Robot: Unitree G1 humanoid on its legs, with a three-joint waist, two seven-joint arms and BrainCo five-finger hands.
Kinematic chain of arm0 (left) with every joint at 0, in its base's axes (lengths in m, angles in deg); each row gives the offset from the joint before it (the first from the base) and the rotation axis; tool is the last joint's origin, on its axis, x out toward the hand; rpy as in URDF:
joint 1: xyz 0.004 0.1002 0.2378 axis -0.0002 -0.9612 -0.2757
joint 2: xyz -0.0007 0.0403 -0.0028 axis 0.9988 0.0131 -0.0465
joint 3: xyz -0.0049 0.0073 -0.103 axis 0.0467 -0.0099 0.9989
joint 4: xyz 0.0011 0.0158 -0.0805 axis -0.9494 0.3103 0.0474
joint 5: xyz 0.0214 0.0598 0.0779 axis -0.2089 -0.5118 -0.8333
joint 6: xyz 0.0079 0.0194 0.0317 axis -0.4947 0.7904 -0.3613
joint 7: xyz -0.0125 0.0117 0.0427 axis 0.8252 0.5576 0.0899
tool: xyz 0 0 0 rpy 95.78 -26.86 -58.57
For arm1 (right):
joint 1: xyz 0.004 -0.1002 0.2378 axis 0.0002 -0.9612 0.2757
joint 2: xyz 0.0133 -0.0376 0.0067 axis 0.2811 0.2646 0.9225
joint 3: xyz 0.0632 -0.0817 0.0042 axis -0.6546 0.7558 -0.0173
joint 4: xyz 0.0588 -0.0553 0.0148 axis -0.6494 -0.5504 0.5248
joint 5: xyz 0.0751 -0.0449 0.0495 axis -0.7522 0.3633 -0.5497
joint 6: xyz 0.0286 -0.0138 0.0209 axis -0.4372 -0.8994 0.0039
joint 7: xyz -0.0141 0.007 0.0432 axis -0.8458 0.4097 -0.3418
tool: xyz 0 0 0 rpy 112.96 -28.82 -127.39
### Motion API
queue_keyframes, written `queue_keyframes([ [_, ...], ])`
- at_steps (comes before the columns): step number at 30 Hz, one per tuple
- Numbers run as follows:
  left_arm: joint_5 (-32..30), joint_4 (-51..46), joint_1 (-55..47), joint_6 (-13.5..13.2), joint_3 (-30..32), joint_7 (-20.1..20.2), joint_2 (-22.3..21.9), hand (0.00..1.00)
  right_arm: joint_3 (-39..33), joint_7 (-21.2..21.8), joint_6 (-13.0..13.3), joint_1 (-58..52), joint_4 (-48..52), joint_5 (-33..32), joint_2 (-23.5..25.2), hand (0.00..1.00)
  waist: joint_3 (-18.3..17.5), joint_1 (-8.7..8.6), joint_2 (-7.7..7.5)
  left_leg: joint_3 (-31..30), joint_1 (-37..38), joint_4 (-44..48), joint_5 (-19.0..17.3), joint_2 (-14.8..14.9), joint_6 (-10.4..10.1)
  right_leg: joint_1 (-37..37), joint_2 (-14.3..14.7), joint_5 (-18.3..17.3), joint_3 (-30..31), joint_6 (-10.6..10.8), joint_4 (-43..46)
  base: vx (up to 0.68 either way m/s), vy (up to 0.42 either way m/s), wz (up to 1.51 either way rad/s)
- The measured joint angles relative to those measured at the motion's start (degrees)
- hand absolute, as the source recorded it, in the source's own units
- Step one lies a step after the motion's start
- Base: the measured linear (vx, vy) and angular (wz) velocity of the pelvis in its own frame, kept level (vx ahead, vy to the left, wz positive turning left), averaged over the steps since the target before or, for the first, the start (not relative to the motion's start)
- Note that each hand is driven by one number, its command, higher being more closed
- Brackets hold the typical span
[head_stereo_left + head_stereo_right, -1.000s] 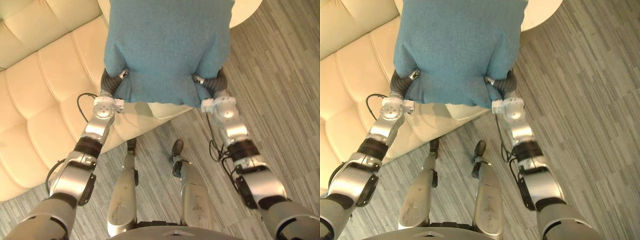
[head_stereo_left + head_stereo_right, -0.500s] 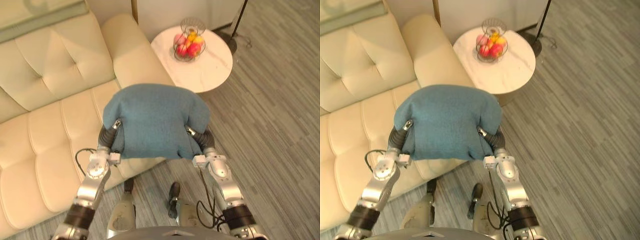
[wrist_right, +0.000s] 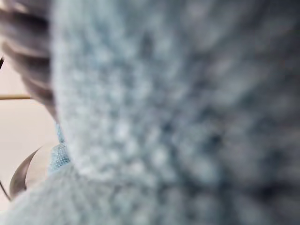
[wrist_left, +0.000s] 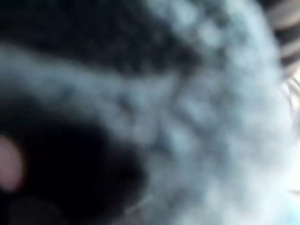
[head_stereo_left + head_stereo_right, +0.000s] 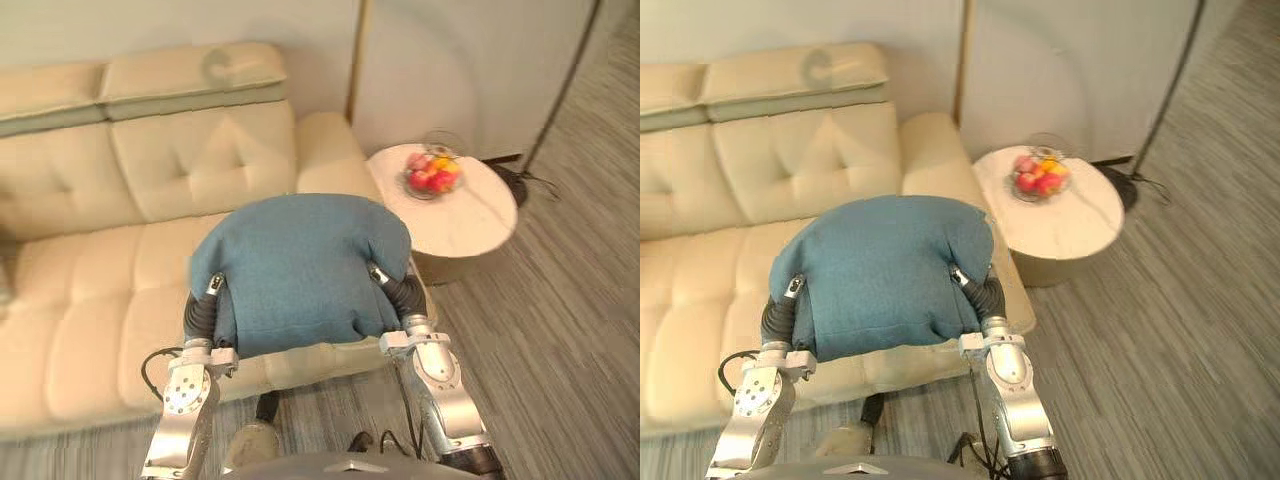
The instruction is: Pick up cushions and gather them together orderly.
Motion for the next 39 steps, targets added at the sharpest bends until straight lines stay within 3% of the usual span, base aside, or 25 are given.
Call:
queue_keyframes([
  [1,0.0,1.2,1.2,-0.3,-0.3,0.1,0.1,1.0,-0.7,-0.1,0.0,0.0,-0.3,0.0,0.6,1.0,-0.1,-0.03,-0.38,-0.2,0.4,-1.1,0.7,-1.5,0.3,0.3,-0.8,0.8,0.0,0.4,-0.4,-0.04,0.329,0.54],
  [4,0.0,3.3,2.3,-0.8,0.0,0.0,2.4,1.0,-0.8,0.1,0.0,0.0,-0.6,0.0,3.7,1.0,-0.1,-0.82,-5.77,-1.2,1.1,-4.6,2.6,-7.5,3.1,1.5,-4.3,5.4,2.2,1.0,-5.0,-0.05,0.377,0.45],
  [6,0.0,4.1,1.6,-0.8,1.1,0.0,2.3,1.0,-0.4,0.7,0.0,0.0,-1.4,0.0,5.3,1.0,0.2,-0.35,-6.96,-0.9,1.2,-4.0,1.8,-9.6,4.7,0.5,-7.1,6.3,3.6,0.7,-2.2,-0.05,0.275,0.11],
  [7,0.0,4.7,1.4,-0.8,1.3,0.0,2.3,1.0,-0.1,0.8,0.0,0.0,-2.6,0.0,5.5,1.0,0.4,0.03,-6.88,-0.5,1.2,-3.7,1.1,-10.8,5.7,-1.2,-9.1,6.8,5.4,-0.7,1.4,-0.14,0.354,-0.08],
  [8,-0.1,4.8,0.1,-0.8,2.2,0.2,2.3,1.0,0.4,1.7,0.0,0.1,-5.7,-0.1,5.8,1.0,1.8,0.23,-5.9,-0.3,2.5,-4.2,0.0,-11.8,7.3,-5.4,-8.7,4.3,15.0,-5.0,8.7,-0.16,0.308,0.05],
  [10,-0.1,4.8,-0.2,-0.7,2.5,0.4,2.3,1.0,0.5,1.9,-0.1,0.1,-6.7,-0.1,6.2,1.0,2.7,-0.94,-6.05,-2.5,3.0,-5.7,0.5,-12.3,8.1,-5.0,-0.1,-4.6,21.3,-3.6,8.9,-0.11,0.095,0.32],
  [11,-0.1,4.8,-0.2,-0.7,2.5,0.4,2.3,1.0,0.5,2.0,-0.1,0.1,-6.7,-0.1,6.1,1.0,2.8,-1.17,-6.06,-2.9,3.0,-5.9,0.6,-12.3,8.2,-4.7,1.6,-5.6,22.0,-3.3,8.1,-0.05,-0.02,0.34],
  [12,-0.1,4.9,-0.2,-0.6,2.4,0.6,2.3,1.0,0.5,2.0,0.0,0.1,-6.7,-0.1,5.8,1.0,3.2,-1.37,-6.16,-3.2,2.8,-6.1,0.8,-12.6,8.1,-4.4,5.7,-6.8,23.9,-2.8,4.8,-0.02,-0.028,0.35],
  [14,-0.3,4.8,-0.2,-0.4,2.0,1.2,1.9,1.0,0.4,2.0,0.0,0.1,-6.7,-0.2,4.4,1.0,3.8,-2.16,-4.9,-4.8,2.6,-7.5,3.0,-12.7,8.1,-3.3,7.6,-5.0,24.6,-2.6,2.1,0.01,-0.018,0.22],
  [17,-1.2,4.5,0.1,-0.1,2.0,1.4,2.1,1.0,0.3,2.1,0.0,0.1,-6.6,-0.4,4.4,1.0,4.1,-2.99,-5.51,-6.6,3.6,-12.6,7.2,-13.1,8.0,-5.5,7.6,-4.7,24.6,-3.0,5.6,0.04,-0.075,0.18],
  [19,-1.2,4.4,0.0,0.4,1.4,1.6,2.2,1.0,0.3,2.3,0.0,-0.2,-6.6,-1.4,3.7,1.0,4.2,-3.82,-5.67,-8.4,5.2,-16.3,9.2,-13.3,7.1,-5.8,7.8,-6.0,25.4,-4.3,7.5,0.03,-0.087,0.42],
  [21,-1.2,4.0,0.1,0.4,1.1,2.1,2.1,1.0,0.1,2.8,0.0,-0.3,-6.2,-1.9,2.8,1.0,4.2,-4.11,-5.58,-10.3,5.1,-17.6,9.7,-13.8,6.5,-4.8,8.1,-7.9,25.0,-4.1,5.7,0.02,-0.11,0.48],
  [23,-1.2,3.6,0.0,0.4,0.9,2.6,2.0,1.0,-0.2,3.2,0.0,-1.0,-5.6,-2.4,2.4,1.0,4.2,-4.35,-5.09,-11.2,3.4,-14.9,7.8,-13.6,5.9,-3.5,7.5,-8.0,22.1,-4.3,2.9,0.05,-0.053,0.58],
  [24,-1.2,3.5,0.0,0.4,0.9,2.6,2.0,1.0,-0.2,3.2,-0.1,-1.7,-4.9,-2.4,2.4,1.0,4.3,-4.36,-5.03,-10.7,1.3,-8.3,5.1,-12.7,5.7,-2.7,7.5,-8.0,21.5,-4.4,2.5,0.12,-0.024,0.38],
  [25,-1.2,3.5,-1.1,0.4,0.8,2.8,1.7,1.0,0.1,3.6,-0.1,-3.8,-3.0,-2.4,2.4,1.0,4.8,-3.79,-3.55,-9.8,-0.2,1.4,-0.9,-10.2,4.2,0.1,9.2,-8.6,21.0,-4.4,1.7,0.14,-0.054,0.03],
  [26,-1.2,3.1,-3.0,0.4,0.9,3.0,1.8,1.0,0.9,4.1,-0.1,-6.0,-1.2,-2.4,2.4,1.0,4.7,-3.08,-2.98,-8.9,-0.2,6.7,-3.3,-8.3,2.3,2.6,10.4,-8.7,21.3,-4.4,0.3,0.11,-0.038,-0.13],
  [28,-1.1,1.9,-5.1,0.4,1.0,3.1,1.7,1.0,1.8,4.2,-0.1,-7.9,1.7,-2.5,2.1,1.0,4.3,-2.52,-2.54,-6.1,-3.3,14.4,-4.4,-5.8,0.7,3.7,11.6,-8.8,22.1,-4.4,-1.0,0.1,-0.044,-0.25],
  [30,-1.1,0.5,-5.7,0.4,1.0,3.1,1.6,1.0,2.0,4.3,-0.1,-8.2,4.3,-3.4,2.2,1.0,4.2,-2.07,-2.06,-2.4,-6.2,20.8,-4.3,-2.7,0.9,3.9,12.6,-8.6,23.4,-4.2,-1.7,0.12,-0.035,-0.33],
  [33,-1.1,0.6,-5.7,0.4,1.0,3.5,1.1,1.0,1.9,4.2,-0.1,-9.0,4.7,-3.5,2.2,1.0,4.4,-1.59,-2.54,-1.7,-7.1,24.8,-4.0,-1.8,2.1,6.5,12.1,-6.9,24.5,-3.9,-4.0,0.13,-0.001,-0.33],
  [34,-1.1,0.6,-5.9,0.4,0.9,4.0,0.6,1.0,1.6,4.2,-0.1,-9.3,4.7,-3.5,2.2,1.0,4.5,-1.41,-2.81,-1.9,-6.7,23.0,-6.0,-1.9,2.6,7.3,11.6,-6.6,25.4,-3.7,-4.8,0.13,0.028,-0.3],
  [36,-1.2,0.6,-5.8,0.4,0.8,4.4,0.0,1.0,0.9,4.1,-0.1,-9.5,4.7,-3.5,2.2,1.0,4.5,-1.63,-2.84,-4.7,-6.5,15.6,-6.7,-2.8,2.2,7.3,10.3,-6.5,26.4,-3.5,-4.9,0.12,0.112,-0.3],
  [37,-1.2,0.6,-5.7,0.4,0.4,4.4,-0.3,1.0,0.2,4.1,-0.1,-9.7,4.7,-3.5,2.2,1.0,4.4,-1.42,-2.73,-6.6,-5.4,9.2,-4.9,-3.5,1.7,7.3,9.8,-6.3,27.1,-3.1,-5.0,0.14,0.182,-0.43],
  [38,-1.2,0.5,-5.8,0.4,-0.4,4.4,-0.5,1.0,-0.3,4.1,-0.1,-10.2,4.7,-3.5,2.0,1.0,4.0,-0.91,-1.99,-9.1,-3.5,1.4,1.4,-3.7,1.3,7.6,9.8,-6.3,28.3,-1.9,-5.7,0.2,0.31,-0.55],
  [39,-1.2,0.6,-6.2,0.4,-1.2,4.3,-0.9,1.0,-0.7,4.1,-0.1,-10.9,4.6,-3.5,1.8,1.0,2.9,-0.75,-0.14,-11.5,-2.3,-2.0,5.5,-2.9,-0.4,8.3,10.7,-6.5,29.4,0.1,-6.7,0.16,0.276,-0.4],
])
